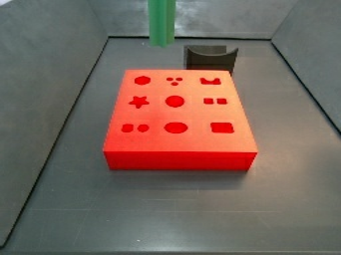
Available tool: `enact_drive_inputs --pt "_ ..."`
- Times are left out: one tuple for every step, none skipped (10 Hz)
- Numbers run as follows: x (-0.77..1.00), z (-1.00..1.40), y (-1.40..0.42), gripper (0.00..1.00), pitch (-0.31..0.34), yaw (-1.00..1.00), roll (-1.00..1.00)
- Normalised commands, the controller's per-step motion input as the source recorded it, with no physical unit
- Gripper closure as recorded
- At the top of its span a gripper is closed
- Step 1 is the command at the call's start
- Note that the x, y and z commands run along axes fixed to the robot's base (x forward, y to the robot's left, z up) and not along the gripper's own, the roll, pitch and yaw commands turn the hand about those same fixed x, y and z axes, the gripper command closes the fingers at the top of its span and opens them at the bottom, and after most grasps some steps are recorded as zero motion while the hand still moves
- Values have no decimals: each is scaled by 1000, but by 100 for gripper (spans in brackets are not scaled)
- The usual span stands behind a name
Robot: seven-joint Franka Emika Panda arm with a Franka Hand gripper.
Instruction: Insert the star object.
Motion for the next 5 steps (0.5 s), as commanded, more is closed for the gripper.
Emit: enact_drive_inputs --pt "43 0 0 100 0 0 0" --pt "23 0 11 100 0 0 0" --pt "0 0 57 100 -89 0 -49" --pt "0 -146 297 100 -110 26 -143" --pt "69 -306 509 100 -4 463 -29"
